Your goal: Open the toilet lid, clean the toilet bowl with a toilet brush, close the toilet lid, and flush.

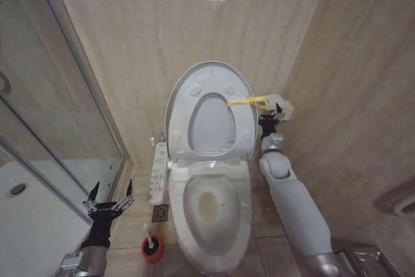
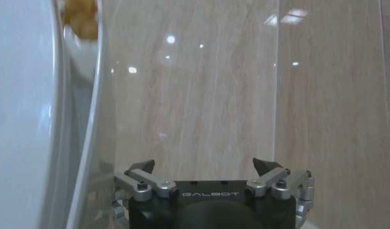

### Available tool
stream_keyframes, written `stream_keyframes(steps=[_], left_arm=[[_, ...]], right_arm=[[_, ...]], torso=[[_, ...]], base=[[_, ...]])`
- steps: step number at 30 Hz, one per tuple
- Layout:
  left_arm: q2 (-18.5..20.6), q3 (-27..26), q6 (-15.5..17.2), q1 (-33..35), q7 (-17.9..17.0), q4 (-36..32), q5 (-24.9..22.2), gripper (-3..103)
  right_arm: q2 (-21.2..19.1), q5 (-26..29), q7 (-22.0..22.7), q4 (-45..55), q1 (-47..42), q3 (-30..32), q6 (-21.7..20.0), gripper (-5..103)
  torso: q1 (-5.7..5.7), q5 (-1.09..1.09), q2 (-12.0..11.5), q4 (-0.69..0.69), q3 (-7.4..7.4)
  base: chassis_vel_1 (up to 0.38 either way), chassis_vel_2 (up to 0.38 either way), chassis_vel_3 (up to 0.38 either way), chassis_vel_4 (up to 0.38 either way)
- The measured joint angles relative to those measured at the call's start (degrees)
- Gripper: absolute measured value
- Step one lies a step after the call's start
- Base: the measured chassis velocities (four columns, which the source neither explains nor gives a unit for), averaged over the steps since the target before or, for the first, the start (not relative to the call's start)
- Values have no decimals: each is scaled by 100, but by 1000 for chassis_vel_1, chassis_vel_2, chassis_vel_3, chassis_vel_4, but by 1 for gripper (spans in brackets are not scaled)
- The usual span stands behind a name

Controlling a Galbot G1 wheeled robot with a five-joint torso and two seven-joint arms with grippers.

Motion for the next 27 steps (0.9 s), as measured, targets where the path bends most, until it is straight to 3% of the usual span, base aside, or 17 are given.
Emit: stream_keyframes(steps=[15, 27], left_arm=[[0, 0, 0, 0, 0, 0, 0, 100], [0, 0, 0, 0, 0, 0, 0, 100]], right_arm=[[-277, -109, -11, 910, -1648, 323, 352, 100], [73, -231, 23, 1728, -3152, 597, 683, 100]], torso=[[-1, 0, 0, 0, -1], [-1, -2, 0, -7, -1]], base=[[0, 0, 0, 0], [0, 0, 0, 0]])
